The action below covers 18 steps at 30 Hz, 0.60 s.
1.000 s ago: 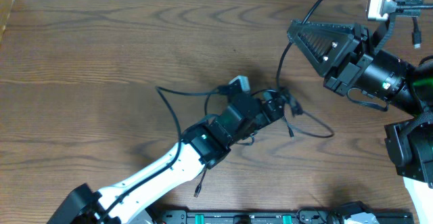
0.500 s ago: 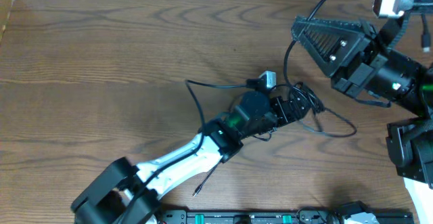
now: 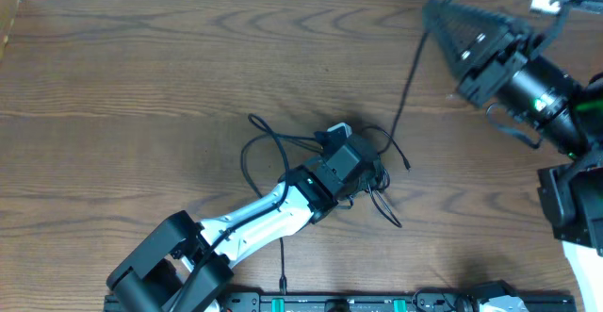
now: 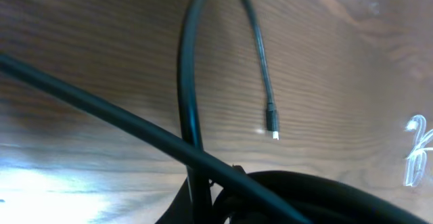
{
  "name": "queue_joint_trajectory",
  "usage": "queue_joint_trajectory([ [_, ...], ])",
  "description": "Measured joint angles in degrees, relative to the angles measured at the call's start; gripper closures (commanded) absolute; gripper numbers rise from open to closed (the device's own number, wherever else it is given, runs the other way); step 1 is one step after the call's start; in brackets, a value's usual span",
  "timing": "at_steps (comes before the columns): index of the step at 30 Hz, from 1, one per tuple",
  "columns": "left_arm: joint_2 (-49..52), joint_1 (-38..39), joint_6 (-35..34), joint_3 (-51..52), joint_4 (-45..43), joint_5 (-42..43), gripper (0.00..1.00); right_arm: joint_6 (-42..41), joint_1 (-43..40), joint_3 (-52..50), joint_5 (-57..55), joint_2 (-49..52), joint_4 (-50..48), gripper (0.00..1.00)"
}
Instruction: Untangle cables
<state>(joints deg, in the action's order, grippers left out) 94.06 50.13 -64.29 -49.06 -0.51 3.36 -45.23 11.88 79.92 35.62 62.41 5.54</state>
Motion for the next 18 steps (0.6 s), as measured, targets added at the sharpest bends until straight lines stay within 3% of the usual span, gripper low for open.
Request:
queue_joint_trajectory([
  [2, -0.76, -0.66, 4.9, -0.02, 1.6, -0.79, 0.92, 6.64, -2.84, 0.5, -11.52, -0.09, 11.21, 0.98],
  [9, -9.79, -3.69, 17.92, 0.02, 3.06, -1.14, 0.92, 14.49, -6.21, 0.48, -43.08, 1.09, 29.59, 0.95],
  [14, -15.34, -8.48, 21.18, 0.02, 2.01, -1.27, 0.92, 16.22, -7.32, 0.52, -52.06, 5.38, 40.59, 0.68],
  [18, -17.77, -11.54, 25.9, 0.02, -1.05, -1.97, 0.92, 19.41, -7.32, 0.46, -44.59, 9.99, 44.76, 0.51],
])
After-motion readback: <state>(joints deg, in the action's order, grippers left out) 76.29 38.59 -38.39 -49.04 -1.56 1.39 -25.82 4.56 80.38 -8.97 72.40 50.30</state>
